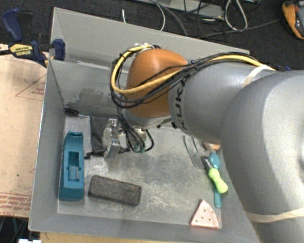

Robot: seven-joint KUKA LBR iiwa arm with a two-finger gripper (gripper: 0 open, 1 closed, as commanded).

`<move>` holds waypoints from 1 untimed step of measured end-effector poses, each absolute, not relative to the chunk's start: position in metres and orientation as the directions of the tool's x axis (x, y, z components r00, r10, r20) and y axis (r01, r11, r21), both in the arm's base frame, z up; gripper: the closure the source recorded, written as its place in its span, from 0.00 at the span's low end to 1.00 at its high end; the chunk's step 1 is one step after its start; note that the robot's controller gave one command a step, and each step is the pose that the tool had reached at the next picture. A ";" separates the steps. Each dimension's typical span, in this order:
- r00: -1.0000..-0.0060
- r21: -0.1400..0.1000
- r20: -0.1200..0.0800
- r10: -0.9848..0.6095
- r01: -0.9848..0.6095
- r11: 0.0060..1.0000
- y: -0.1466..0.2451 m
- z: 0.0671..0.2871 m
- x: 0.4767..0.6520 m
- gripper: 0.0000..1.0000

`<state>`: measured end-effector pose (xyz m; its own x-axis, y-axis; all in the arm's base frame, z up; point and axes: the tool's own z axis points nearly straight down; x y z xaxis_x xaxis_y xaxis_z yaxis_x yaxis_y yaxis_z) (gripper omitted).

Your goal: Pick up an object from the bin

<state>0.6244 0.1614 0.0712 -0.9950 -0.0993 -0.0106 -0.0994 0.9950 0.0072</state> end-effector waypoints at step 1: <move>-0.995 0.007 -0.011 -0.099 -0.099 0.995 0.161 0.071 0.624 1.00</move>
Offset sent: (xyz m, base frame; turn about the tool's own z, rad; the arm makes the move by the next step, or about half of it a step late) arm 0.0001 0.0001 0.0172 0.0003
